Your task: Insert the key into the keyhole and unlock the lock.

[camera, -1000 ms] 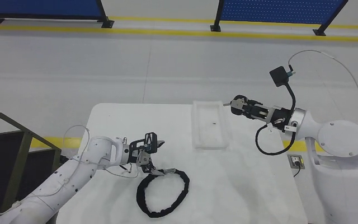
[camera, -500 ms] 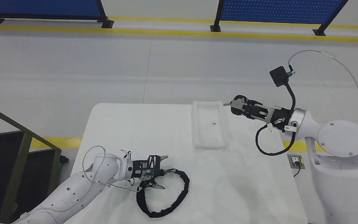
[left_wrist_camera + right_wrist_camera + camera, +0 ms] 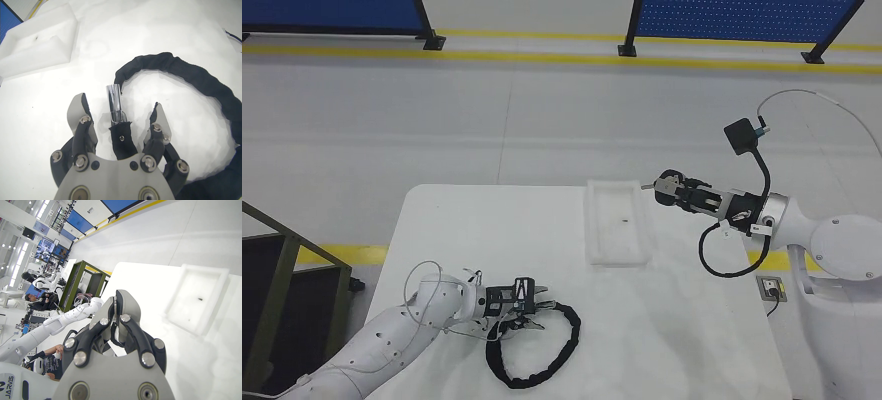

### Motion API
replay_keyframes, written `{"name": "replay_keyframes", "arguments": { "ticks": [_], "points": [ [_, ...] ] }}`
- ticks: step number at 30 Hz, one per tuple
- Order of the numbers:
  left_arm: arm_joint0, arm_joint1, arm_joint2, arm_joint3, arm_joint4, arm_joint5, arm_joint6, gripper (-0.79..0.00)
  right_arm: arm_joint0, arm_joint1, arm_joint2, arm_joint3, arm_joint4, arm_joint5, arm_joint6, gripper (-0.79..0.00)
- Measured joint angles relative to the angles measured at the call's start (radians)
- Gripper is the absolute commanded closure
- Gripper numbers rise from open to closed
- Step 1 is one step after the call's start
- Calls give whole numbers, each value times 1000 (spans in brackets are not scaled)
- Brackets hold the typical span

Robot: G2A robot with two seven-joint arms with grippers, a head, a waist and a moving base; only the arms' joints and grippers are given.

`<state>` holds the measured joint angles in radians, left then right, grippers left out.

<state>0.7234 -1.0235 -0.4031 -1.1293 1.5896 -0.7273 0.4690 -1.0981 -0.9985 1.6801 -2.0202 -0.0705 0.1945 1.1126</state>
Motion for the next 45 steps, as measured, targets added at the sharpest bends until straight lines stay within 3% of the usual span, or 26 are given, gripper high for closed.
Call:
{"name": "replay_keyframes", "arguments": {
  "ticks": [6, 9, 10, 12, 13, 28, 34, 45],
  "points": [
    [-1, -14, -3, 24, 18, -12, -2, -197, 0, 0, 0, 0, 0, 0, 0, 0],
    [1, -21, -6, 31, 20, -16, -13, -206, 0, 0, 0, 0, 0, 0, 0, 0],
    [1, -23, -7, 33, 20, -18, -17, -172, 0, 0, 0, 0, 0, 0, 0, 0],
    [2, -27, -11, 37, 16, -24, -30, -12, 0, 0, 0, 0, 0, 0, 0, 0],
    [3, -29, -13, 39, 12, -26, -35, 0, 0, 0, 0, 0, 0, 0, 0, 0],
    [3, -63, -76, 43, -169, -111, -180, 0, 0, 0, 0, 0, 0, 0, 0, 0],
    [14, -48, -139, 12, -253, -167, -176, 0, 0, 0, 0, 0, 0, 0, 0, 0],
    [78, 9, -294, -140, -315, -262, -86, 0, -22, 5, -33, -63, -42, -14, 12, 0]
  ]
}}
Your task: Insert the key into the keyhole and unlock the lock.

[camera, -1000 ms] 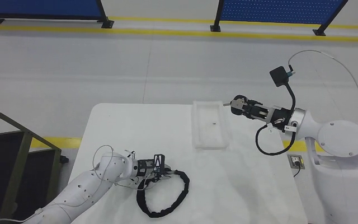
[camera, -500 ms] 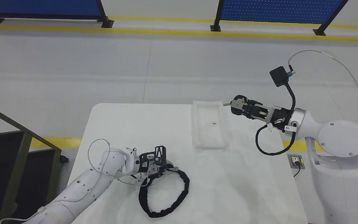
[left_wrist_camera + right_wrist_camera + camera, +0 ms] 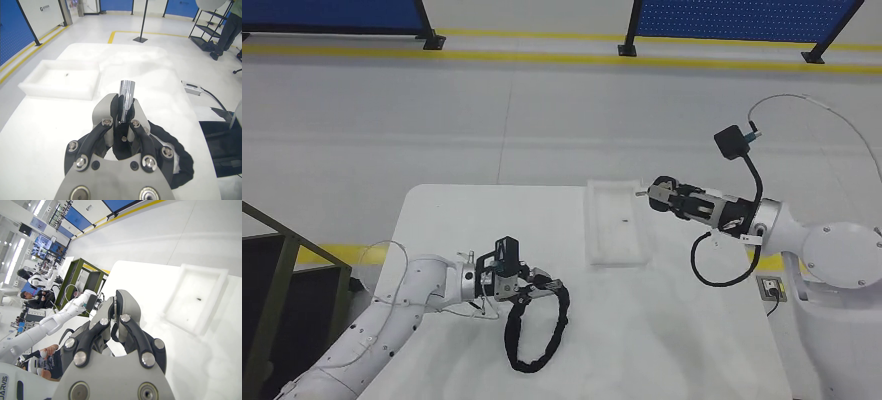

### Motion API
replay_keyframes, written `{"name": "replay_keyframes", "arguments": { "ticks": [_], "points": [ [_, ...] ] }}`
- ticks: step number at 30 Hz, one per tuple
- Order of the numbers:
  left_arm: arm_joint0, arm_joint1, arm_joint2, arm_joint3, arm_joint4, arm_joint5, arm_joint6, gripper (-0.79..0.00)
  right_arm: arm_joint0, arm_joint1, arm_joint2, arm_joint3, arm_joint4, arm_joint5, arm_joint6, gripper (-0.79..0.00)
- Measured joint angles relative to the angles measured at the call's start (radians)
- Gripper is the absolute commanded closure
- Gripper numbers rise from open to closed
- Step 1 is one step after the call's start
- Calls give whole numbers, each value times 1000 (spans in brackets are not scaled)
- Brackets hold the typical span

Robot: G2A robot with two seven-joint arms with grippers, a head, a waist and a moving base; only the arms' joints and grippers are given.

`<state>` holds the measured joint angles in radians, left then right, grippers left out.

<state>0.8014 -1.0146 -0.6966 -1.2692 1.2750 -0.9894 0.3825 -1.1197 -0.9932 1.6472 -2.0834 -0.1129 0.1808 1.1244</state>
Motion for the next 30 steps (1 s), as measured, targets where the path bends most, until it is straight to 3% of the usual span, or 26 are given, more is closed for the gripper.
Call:
{"name": "replay_keyframes", "arguments": {
  "ticks": [4, 15, 21, 30],
  "points": [
    [33, 19, -61, -62, -5, 3, 40, 0, 4, 4, -24, -56, 22, 3, 37, 0],
    [125, 60, -241, -260, 80, 130, 210, 0, 29, 8, -138, -179, 112, 6, 55, 0],
    [144, 64, -271, -299, 107, 139, 240, 0, 44, 7, -215, -143, 86, 19, 9, 0],
    [144, 63, -271, -299, 107, 140, 241, 0, 46, 7, -218, -139, 82, 22, 1, 0]
  ]
}}
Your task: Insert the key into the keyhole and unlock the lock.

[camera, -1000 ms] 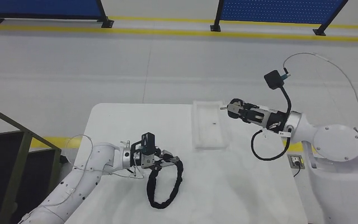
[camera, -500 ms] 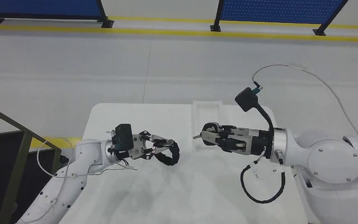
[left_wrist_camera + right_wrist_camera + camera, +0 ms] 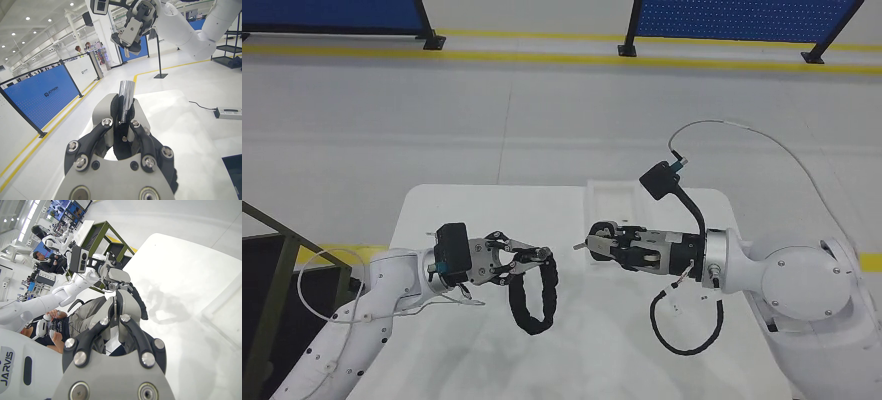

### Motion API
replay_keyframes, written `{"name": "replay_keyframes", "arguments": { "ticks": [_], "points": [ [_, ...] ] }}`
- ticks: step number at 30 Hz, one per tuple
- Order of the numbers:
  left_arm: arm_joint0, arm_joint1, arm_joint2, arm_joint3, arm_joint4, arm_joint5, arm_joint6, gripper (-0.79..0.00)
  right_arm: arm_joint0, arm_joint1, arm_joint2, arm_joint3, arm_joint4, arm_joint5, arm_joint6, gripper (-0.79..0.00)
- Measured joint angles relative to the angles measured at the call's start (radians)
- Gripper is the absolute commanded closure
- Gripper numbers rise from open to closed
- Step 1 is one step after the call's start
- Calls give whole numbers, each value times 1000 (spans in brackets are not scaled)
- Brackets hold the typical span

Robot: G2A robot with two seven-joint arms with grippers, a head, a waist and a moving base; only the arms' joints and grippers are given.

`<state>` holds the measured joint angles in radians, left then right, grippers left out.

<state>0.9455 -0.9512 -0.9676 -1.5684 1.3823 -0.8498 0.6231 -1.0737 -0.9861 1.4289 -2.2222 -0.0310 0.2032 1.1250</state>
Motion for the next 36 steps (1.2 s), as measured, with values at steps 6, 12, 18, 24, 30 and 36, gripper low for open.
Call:
{"name": "replay_keyframes", "arguments": {
  "ticks": [6, 12, 18, 24, 30, 36],
  "points": [
    [0, 0, 0, 0, 0, 0, 0, 0, 0, 0, 0, 0, 0, 0, 0, 0],
    [13, -10, 20, -1, -6, 47, -34, 0, -19, 4, -11, -5, -31, 9, 6, 0],
    [-29, -43, 80, 57, 35, 140, 57, 0, 26, 12, -54, -61, -124, 71, 51, 0],
    [-88, -81, 151, 161, 118, 240, 215, 0, 92, 14, -109, -123, -211, 166, 63, 0],
    [-134, -119, 215, 261, 171, 309, 378, 0, 146, 12, -177, -127, -269, 227, 66, 0],
    [-164, -149, 254, 334, 197, 344, 457, 0, 170, 9, -234, -111, -305, 263, 50, 0]
  ]
}}
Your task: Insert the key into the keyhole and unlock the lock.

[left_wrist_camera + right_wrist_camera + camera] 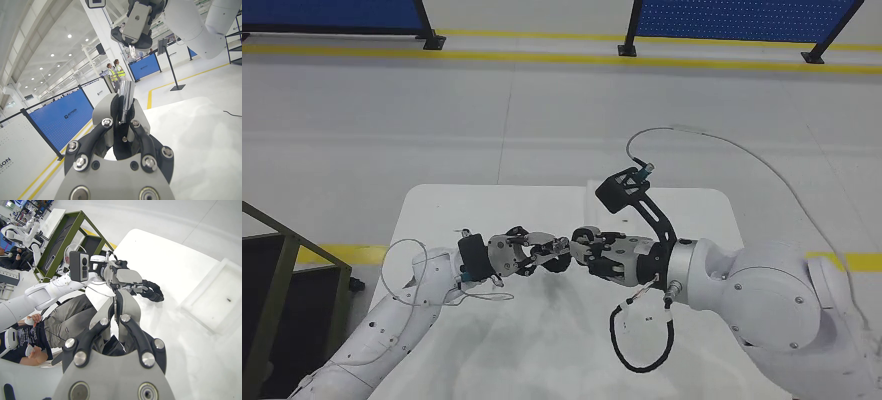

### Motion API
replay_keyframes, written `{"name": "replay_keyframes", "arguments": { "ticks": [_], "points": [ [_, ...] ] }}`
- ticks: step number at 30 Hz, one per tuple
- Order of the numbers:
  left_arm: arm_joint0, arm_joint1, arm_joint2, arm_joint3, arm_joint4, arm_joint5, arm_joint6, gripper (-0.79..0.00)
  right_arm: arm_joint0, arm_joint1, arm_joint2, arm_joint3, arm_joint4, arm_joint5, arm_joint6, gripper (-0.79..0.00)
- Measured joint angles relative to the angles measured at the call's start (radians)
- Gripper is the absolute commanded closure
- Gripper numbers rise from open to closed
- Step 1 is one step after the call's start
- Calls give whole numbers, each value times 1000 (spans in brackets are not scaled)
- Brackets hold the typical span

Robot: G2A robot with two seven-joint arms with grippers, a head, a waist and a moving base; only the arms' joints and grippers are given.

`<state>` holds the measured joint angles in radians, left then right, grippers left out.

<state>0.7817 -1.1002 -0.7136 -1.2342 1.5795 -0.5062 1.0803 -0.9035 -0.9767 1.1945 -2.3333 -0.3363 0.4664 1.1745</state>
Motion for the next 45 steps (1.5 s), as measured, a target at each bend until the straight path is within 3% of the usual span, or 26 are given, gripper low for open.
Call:
{"name": "replay_keyframes", "arguments": {
  "ticks": [14, 45],
  "points": [
    [-10, -34, 8, 49, -11, 5, 3, 0, 61, -1, -103, 10, -136, 21, 33, 0],
    [17, -53, -37, 39, 4, -62, -36, 0, 84, -4, -143, 17, -262, 58, 75, 0]
  ]
}}
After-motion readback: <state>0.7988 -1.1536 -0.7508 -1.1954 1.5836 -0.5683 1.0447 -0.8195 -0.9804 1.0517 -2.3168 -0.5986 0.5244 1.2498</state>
